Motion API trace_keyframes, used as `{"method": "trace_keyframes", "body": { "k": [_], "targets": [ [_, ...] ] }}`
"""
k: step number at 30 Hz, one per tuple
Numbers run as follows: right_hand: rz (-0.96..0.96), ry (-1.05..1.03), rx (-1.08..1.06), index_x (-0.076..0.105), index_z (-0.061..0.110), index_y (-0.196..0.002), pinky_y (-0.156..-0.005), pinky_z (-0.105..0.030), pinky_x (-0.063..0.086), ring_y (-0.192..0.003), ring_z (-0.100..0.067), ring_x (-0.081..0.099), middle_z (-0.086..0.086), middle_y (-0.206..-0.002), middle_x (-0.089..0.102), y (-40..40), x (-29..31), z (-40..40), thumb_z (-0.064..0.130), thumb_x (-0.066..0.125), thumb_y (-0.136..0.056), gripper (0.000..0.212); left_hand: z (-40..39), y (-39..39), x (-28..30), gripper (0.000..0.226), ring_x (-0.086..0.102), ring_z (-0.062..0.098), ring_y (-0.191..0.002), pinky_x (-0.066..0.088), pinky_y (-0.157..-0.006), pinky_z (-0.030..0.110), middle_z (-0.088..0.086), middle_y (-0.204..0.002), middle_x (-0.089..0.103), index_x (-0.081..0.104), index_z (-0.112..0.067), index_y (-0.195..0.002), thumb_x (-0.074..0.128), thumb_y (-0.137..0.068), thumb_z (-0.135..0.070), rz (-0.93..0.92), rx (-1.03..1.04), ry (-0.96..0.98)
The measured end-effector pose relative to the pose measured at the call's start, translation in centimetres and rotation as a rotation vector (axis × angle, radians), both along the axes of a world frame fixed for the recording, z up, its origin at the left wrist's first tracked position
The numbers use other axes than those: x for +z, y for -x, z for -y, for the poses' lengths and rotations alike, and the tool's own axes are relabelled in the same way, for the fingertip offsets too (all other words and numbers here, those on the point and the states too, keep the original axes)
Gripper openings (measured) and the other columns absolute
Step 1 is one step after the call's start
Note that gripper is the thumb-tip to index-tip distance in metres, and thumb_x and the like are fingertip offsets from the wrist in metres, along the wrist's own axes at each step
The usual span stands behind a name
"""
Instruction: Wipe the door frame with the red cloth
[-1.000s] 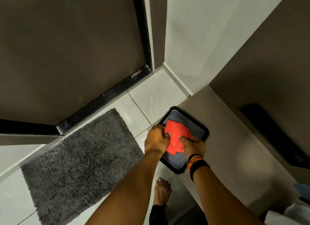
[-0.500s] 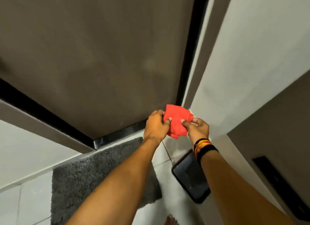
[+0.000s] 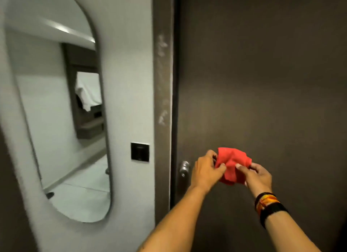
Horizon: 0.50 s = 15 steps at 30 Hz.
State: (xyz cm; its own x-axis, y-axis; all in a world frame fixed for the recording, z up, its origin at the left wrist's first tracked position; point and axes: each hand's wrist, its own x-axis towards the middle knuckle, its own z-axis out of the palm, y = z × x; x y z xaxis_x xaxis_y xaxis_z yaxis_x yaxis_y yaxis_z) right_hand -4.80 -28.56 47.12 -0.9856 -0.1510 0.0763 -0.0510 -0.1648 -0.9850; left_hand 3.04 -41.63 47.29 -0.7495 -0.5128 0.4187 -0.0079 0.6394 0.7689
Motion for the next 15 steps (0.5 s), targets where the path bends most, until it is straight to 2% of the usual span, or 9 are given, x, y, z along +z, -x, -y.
{"method": "trace_keyframes", "body": {
  "k": [4, 7, 9, 12, 14, 15],
  "targets": [
    [-0.196, 0.059, 0.128, 0.066, -0.007, -0.113, -0.042, -0.004, 0.045, -0.042, 0.009, 0.058, -0.003, -0.074, 0.063, -4.0, 8.4, 9.8, -0.003, 0.074, -0.083, 0.031, 9.1, -5.5, 8.0, 0.027, 0.076, 0.026, -0.084, 0.062, -0.080, 0.043, 0.007, -0.093, 0.079, 0.066, -0.019, -0.102, 0.078, -0.080, -0.028, -0.218, 0.117, -0.013],
    [-0.277, 0.073, 0.150, 0.066, -0.010, -0.110, -0.045, -0.004, 0.046, -0.040, 0.011, 0.056, 0.001, -0.070, 0.061, -6.1, 11.0, 15.4, -0.007, 0.074, -0.081, 0.030, 14.3, -8.6, 10.2, 0.033, 0.076, 0.019, -0.087, 0.063, -0.084, 0.039, 0.000, -0.100, 0.079, 0.066, -0.024, -0.107, 0.080, -0.080, -0.037, -0.237, 0.208, 0.024],
    [-0.296, 0.045, 0.134, 0.068, -0.009, -0.105, -0.049, -0.008, 0.049, -0.050, 0.004, 0.061, -0.002, -0.072, 0.063, -7.1, 11.2, 18.1, -0.006, 0.076, -0.079, 0.028, 16.8, -9.9, 10.2, 0.038, 0.075, 0.019, -0.093, 0.063, -0.086, 0.041, -0.001, -0.105, 0.078, 0.065, -0.025, -0.110, 0.080, -0.080, -0.042, -0.213, 0.232, 0.030],
    [-0.281, -0.031, 0.083, 0.071, 0.005, -0.093, -0.073, -0.030, 0.058, -0.081, -0.023, 0.066, -0.011, -0.087, 0.071, -7.9, 9.5, 21.1, 0.004, 0.083, -0.075, 0.021, 19.6, -11.0, 8.8, 0.039, 0.074, 0.021, -0.096, 0.063, -0.086, 0.045, -0.001, -0.108, 0.076, 0.062, -0.025, -0.112, 0.079, -0.082, -0.044, -0.134, 0.229, 0.036],
    [-0.293, -0.178, -0.007, 0.075, 0.008, -0.092, -0.085, -0.041, 0.059, -0.091, -0.029, 0.069, -0.014, -0.098, 0.073, -7.9, 7.7, 22.3, 0.018, 0.086, -0.072, 0.025, 20.9, -11.0, 7.5, 0.039, 0.074, 0.020, -0.095, 0.063, -0.086, 0.044, -0.001, -0.109, 0.076, 0.061, -0.025, -0.112, 0.078, -0.083, -0.044, -0.084, 0.225, 0.053],
    [-0.305, -0.233, -0.051, 0.076, 0.011, -0.093, -0.085, -0.041, 0.058, -0.093, -0.031, 0.069, -0.014, -0.098, 0.073, -7.8, 6.8, 22.9, 0.024, 0.086, -0.071, 0.027, 21.6, -10.8, 6.8, 0.038, 0.073, 0.018, -0.093, 0.063, -0.085, 0.042, -0.002, -0.109, 0.076, 0.061, -0.025, -0.112, 0.078, -0.083, -0.043, -0.073, 0.223, 0.056]
  ]
}}
